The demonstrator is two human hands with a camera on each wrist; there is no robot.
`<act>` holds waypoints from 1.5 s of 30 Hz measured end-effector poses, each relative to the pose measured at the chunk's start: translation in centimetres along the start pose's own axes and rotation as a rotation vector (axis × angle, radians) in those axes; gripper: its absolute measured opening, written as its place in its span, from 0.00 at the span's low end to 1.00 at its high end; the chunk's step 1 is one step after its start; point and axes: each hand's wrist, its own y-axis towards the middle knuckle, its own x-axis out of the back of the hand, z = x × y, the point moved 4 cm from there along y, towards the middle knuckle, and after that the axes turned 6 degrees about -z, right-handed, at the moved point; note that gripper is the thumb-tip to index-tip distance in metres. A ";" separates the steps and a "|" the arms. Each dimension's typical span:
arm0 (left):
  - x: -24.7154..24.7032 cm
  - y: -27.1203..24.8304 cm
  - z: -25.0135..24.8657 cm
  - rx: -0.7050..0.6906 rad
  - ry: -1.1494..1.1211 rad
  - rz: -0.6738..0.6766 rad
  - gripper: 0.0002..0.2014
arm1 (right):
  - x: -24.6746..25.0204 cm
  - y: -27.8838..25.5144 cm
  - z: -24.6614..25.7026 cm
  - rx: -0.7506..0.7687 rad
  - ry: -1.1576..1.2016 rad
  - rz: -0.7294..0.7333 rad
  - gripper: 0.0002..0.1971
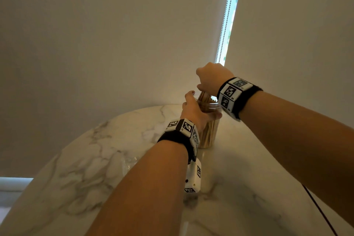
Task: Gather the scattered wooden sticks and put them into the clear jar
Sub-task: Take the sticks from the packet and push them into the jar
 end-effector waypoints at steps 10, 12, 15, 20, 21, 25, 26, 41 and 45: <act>0.1 -0.3 0.0 -0.003 -0.016 -0.012 0.59 | -0.6 -0.1 0.9 -0.006 0.158 0.185 0.12; 0.1 -0.3 0.0 -0.009 -0.010 -0.019 0.59 | -0.1 0.2 0.2 -0.079 0.404 0.160 0.14; 0.0 -0.3 0.0 -0.013 -0.012 -0.016 0.59 | 0.5 0.0 -1.4 -0.190 0.606 0.063 0.13; 0.0 -0.3 0.2 -0.005 -0.010 -0.020 0.60 | -0.9 -1.1 -0.8 -0.112 0.467 0.179 0.13; -0.1 -0.3 0.2 -0.006 -0.008 -0.020 0.60 | -1.0 -1.1 -0.6 -0.094 0.485 0.201 0.14; -0.2 -0.2 0.3 -0.010 -0.006 -0.018 0.60 | -0.6 -0.8 -1.1 -0.140 0.724 0.149 0.12; -0.2 -0.2 0.3 -0.005 -0.010 -0.018 0.60 | -0.6 -0.8 -1.1 -0.144 0.753 0.162 0.11; 0.0 -0.3 0.3 -0.018 -0.055 -0.021 0.59 | -0.4 -2.4 -3.5 -0.141 0.743 0.141 0.03; 0.1 -0.4 0.2 -0.004 -0.075 -0.004 0.58 | -1.4 -2.0 -1.6 -0.086 0.350 0.064 0.10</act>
